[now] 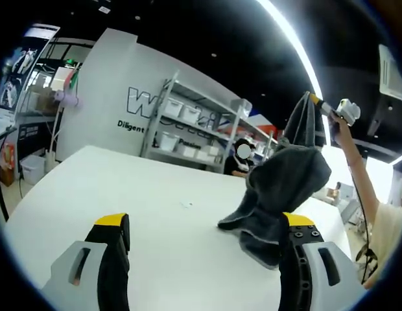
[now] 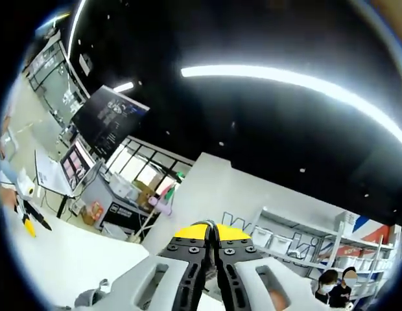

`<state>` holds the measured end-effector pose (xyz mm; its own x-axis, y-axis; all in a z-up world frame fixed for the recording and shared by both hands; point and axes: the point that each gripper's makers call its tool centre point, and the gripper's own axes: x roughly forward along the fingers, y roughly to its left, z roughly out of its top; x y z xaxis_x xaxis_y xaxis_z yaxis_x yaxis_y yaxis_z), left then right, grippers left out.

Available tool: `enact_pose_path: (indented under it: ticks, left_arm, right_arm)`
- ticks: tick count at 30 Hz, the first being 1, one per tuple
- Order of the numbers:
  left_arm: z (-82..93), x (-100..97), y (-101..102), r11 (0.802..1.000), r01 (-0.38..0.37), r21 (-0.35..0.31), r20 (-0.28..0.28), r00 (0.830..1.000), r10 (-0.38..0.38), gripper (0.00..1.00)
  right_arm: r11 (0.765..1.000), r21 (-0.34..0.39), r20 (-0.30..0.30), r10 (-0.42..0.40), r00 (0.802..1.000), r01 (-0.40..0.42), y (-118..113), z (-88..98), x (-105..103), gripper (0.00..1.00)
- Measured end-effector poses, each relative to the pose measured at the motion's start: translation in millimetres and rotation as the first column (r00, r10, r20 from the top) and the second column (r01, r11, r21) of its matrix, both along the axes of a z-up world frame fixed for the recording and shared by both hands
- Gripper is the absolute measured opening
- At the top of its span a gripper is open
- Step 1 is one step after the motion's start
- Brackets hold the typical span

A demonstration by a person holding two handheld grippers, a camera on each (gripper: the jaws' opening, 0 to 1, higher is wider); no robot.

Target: Fold the towel on the table until its edges align and the towel forms a compact rectangular stack.

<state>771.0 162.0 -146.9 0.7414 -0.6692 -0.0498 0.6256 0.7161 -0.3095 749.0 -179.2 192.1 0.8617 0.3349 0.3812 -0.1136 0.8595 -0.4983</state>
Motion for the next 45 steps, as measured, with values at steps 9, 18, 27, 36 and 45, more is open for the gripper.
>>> enact_pose_path:
  ticks: [9,18,27,36,45]
  left_arm:
    - [-0.1,-0.8,-0.8,1.000,0.001,0.001,0.000,1.000,-0.001,0.94]
    - [1.2,-2.1,-1.6,1.000,0.010,0.003,0.002,1.000,-0.010,0.94]
    - [-3.1,-1.4,-2.7,1.000,0.010,0.012,-0.006,1.000,-0.010,0.94]
    - [-6.4,-2.5,-3.6,1.000,0.016,0.020,-0.012,1.000,-0.016,0.93]
    - [-10.2,-2.0,-3.3,1.000,0.013,0.027,-0.019,1.000,-0.012,0.93]
  right_arm:
    - [0.995,-0.007,-0.097,-0.100,0.990,0.100,-52.0,-54.9,19.0,0.00]
    - [0.982,0.003,-0.207,-0.183,0.961,0.187,-114.5,-114.4,23.5,0.00]
    - [0.963,0.057,-0.301,-0.236,0.924,0.265,-166.1,-179.6,15.1,0.00]
    - [0.928,0.056,-0.404,-0.317,0.858,0.369,-210.9,-254.6,9.4,0.00]
    - [0.911,-0.045,-0.503,-0.376,0.778,0.410,-228.5,-324.8,13.0,0.00]
